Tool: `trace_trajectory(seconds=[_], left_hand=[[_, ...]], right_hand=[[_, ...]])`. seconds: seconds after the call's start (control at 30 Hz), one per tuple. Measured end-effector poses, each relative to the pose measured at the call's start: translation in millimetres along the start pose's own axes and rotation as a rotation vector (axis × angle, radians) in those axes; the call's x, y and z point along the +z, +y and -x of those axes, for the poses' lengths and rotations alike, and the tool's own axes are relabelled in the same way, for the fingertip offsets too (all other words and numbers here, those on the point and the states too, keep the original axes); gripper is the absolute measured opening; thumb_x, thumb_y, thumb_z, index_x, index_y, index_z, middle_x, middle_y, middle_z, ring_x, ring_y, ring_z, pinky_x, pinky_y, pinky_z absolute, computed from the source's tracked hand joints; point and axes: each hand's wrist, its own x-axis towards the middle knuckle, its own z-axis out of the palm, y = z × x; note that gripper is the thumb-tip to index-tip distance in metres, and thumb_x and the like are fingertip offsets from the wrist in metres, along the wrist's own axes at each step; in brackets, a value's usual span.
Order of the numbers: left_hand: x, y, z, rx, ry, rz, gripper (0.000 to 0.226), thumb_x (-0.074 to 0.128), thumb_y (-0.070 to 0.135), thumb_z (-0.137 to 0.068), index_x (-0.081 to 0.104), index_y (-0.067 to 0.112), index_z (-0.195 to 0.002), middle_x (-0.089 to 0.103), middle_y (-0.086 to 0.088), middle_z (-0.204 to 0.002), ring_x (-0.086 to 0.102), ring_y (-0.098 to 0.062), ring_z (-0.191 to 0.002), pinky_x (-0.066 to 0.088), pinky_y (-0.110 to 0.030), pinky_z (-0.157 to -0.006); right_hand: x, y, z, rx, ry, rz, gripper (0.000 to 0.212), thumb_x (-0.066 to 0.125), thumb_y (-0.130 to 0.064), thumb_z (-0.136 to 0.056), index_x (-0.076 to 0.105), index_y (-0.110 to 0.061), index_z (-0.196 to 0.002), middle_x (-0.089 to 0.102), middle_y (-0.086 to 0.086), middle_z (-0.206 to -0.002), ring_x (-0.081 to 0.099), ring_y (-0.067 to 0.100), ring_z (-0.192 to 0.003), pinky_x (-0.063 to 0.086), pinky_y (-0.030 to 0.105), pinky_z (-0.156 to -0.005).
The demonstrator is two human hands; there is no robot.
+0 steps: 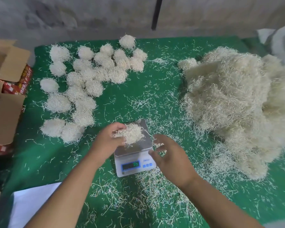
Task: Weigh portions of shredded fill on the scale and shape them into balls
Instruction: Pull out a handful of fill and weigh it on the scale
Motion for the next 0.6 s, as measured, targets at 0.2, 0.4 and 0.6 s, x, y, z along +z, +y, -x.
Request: trace_trajectory(seconds=[0.2,0.4,0.6], left_hand=[[11,-13,-55,0.196,0.077,-0.39,0.036,0.075,0.012,-0.093,0.074,0.031,-0.124,0.056,0.01,-0.128,0.052,-0.011,-0.122,0.036,-0.024,-0.103],[15,-37,-65,0.167,0.077,-0.439,0.05,0.076,0.009,-0.091,0.067,0.029,-0.136,0.048,0.006,-0.143,0.04,-0.015,-0.137,0.023,-0.026,-0.115],[11,-32,-61,0.192,0.05,-0.402,0.057,0.073,0.018,-0.093,0.056,0.038,-0.144,0.044,0.021,-0.139,0.042,-0.006,-0.132,0.03,-0.028,-0.111]], right_hand=[[-11,27,9,0.066,-0.072,0.011,0.046,0.068,-0.029,-0.102,0.052,-0.072,-0.107,0.064,-0.043,-0.106,0.067,-0.009,-0.097,0.061,0.018,-0.075],[-24,74,30,0.211,-0.116,0.024,0.028,0.069,-0.03,-0.101,0.063,-0.04,-0.127,0.068,-0.028,-0.115,0.067,-0.009,-0.101,0.059,0.014,-0.082],[-28,86,32,0.259,-0.135,0.017,0.025,0.069,-0.032,-0.1,0.06,-0.047,-0.118,0.069,-0.028,-0.112,0.066,-0.011,-0.1,0.058,0.011,-0.077]])
